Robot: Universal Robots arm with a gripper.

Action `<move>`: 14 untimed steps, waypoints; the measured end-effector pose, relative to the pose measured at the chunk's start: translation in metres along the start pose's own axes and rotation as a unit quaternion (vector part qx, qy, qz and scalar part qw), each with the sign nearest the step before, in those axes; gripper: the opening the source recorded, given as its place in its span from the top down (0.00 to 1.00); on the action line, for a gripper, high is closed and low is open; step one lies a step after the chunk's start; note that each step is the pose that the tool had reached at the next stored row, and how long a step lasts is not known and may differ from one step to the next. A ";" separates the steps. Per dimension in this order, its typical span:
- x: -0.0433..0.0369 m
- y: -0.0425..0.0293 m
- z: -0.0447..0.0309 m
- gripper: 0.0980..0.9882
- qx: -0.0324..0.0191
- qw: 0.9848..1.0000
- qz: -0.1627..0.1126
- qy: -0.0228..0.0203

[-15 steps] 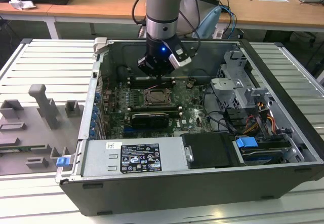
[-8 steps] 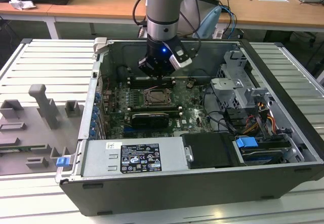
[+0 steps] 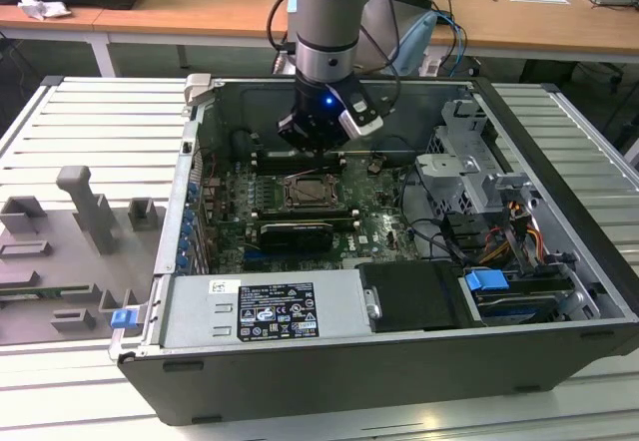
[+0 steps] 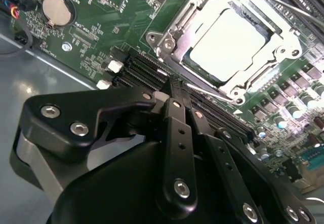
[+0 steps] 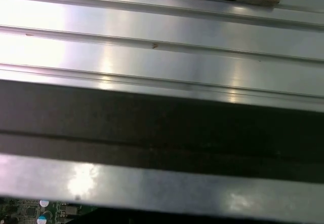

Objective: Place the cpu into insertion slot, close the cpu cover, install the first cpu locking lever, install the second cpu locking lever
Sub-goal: 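Install the first cpu locking lever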

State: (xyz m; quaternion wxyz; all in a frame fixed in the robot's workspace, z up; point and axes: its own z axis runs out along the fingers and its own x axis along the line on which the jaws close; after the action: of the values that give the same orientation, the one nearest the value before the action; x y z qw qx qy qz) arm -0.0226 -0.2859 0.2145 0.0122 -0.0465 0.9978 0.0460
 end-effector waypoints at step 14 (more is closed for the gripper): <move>-0.0012 -0.0017 0.0070 0.99 0.003 1.000 0.015 -0.001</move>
State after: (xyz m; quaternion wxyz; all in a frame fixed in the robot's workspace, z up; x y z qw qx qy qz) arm -0.0210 -0.2869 0.2075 0.0128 -0.0317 0.9985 0.0435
